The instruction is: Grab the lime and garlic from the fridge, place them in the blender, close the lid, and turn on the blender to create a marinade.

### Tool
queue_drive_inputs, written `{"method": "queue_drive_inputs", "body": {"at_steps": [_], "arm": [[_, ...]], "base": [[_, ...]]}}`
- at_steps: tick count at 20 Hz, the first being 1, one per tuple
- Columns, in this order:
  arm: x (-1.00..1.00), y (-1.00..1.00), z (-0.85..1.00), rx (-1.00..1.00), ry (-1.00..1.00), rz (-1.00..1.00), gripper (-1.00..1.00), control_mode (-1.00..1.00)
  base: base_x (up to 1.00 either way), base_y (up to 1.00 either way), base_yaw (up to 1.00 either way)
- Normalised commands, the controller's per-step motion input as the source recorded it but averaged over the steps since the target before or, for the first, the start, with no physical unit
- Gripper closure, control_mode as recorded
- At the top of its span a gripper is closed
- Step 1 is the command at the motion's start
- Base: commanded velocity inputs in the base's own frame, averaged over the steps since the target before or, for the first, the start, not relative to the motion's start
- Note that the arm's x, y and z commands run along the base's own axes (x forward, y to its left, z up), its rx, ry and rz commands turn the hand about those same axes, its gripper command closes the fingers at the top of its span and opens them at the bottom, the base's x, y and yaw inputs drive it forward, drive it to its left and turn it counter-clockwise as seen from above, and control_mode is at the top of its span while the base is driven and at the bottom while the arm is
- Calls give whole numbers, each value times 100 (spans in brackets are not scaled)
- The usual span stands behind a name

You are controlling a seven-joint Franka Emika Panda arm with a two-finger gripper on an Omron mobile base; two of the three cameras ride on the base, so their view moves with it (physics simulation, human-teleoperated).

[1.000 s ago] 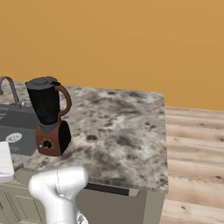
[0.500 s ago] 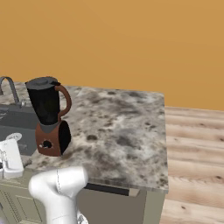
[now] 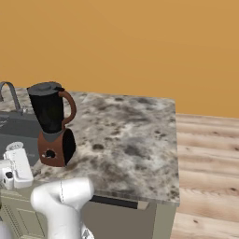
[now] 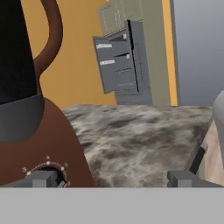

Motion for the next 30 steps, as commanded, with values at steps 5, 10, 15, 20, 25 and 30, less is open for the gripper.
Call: {"method": "queue_drive_inputs", "body": {"at_steps": [5, 10, 15, 20, 25, 30], "arm": [[33, 9, -33, 0, 0, 0, -100, -100], [33, 15, -28, 0, -1, 0, -100, -100], [36, 23, -21, 0, -1, 0, -100, -100], [39, 25, -26, 0, 0, 0, -100, -100], [36, 22, -28, 0, 0, 0, -100, -100], [32, 14, -35, 0, -2, 0, -100, -100]], "base": [[0, 0, 0], [0, 0, 0], [0, 0, 0], [0, 0, 0], [0, 0, 0], [0, 0, 0]]}}
